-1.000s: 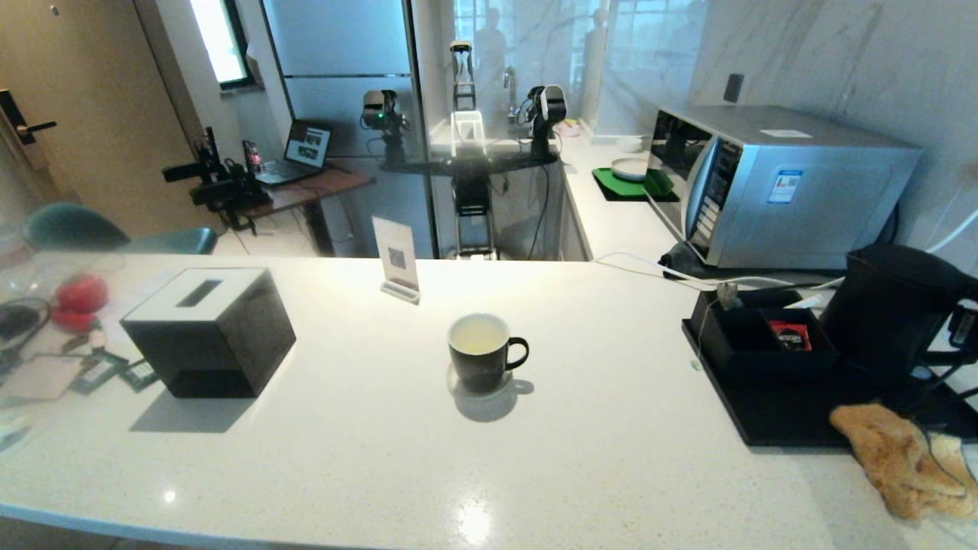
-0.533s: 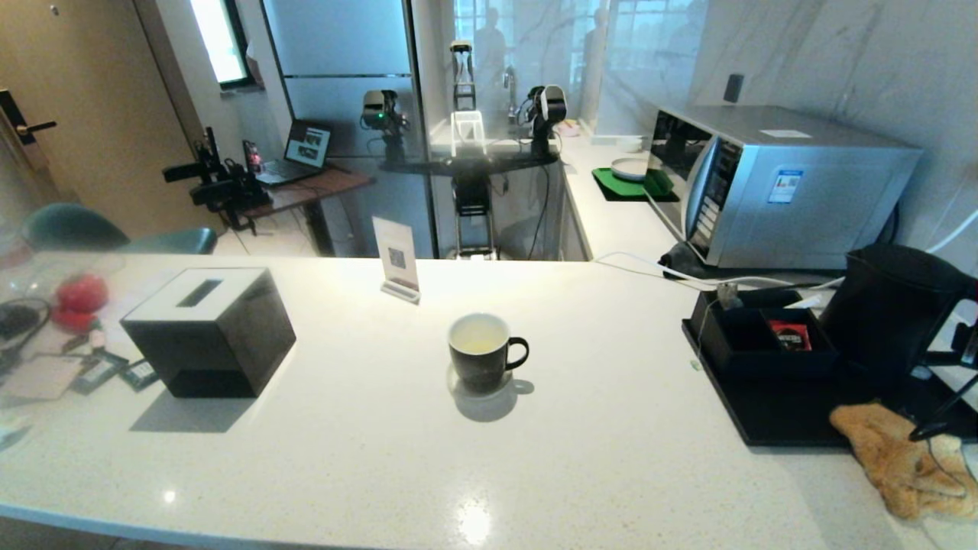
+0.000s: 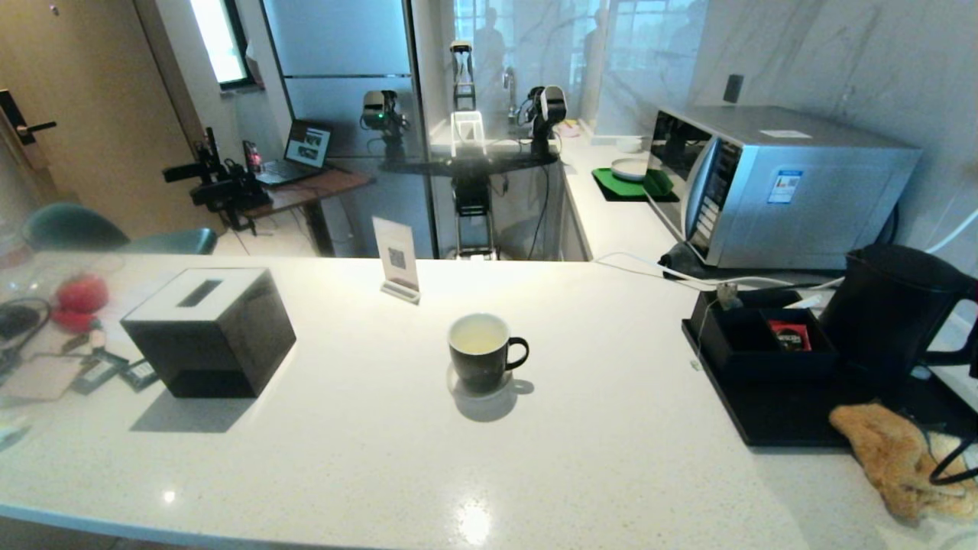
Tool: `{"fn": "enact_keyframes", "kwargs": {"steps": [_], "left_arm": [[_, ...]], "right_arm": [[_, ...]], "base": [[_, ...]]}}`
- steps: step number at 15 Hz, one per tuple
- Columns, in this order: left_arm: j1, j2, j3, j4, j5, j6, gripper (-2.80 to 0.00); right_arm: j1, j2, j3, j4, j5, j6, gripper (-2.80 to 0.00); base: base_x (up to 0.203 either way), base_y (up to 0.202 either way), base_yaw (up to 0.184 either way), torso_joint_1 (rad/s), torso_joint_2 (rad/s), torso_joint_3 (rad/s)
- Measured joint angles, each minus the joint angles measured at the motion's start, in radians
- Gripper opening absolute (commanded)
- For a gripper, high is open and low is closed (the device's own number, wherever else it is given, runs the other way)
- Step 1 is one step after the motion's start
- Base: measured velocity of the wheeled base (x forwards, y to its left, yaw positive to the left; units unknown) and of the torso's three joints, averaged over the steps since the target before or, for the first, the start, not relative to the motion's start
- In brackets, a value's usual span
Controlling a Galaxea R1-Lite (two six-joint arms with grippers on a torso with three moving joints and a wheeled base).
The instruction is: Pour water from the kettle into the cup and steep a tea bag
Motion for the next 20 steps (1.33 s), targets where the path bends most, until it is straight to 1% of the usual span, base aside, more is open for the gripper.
{"fn": "enact_keyframes", "kwargs": {"steps": [3,4,13,17,20], "left_arm": [[0.0,0.0,0.0,0.0,0.0,0.0,-2.8],[0.0,0.0,0.0,0.0,0.0,0.0,-2.8],[0.0,0.0,0.0,0.0,0.0,0.0,-2.8],[0.0,0.0,0.0,0.0,0.0,0.0,-2.8],[0.0,0.0,0.0,0.0,0.0,0.0,-2.8]], "right_arm": [[0.001,-0.056,0.06,-0.002,0.001,-0.003,0.0],[0.001,-0.073,0.08,-0.002,0.001,-0.004,-2.8],[0.002,-0.234,0.24,0.017,0.01,-0.002,-2.8],[0.004,-0.326,0.288,0.054,0.079,-0.003,-2.8],[0.008,-0.432,0.306,0.152,0.125,-0.004,-2.8]], "base": [[0.0,0.0,0.0,0.0,0.0,0.0],[0.0,0.0,0.0,0.0,0.0,0.0],[0.0,0.0,0.0,0.0,0.0,0.0],[0.0,0.0,0.0,0.0,0.0,0.0],[0.0,0.0,0.0,0.0,0.0,0.0]]}}
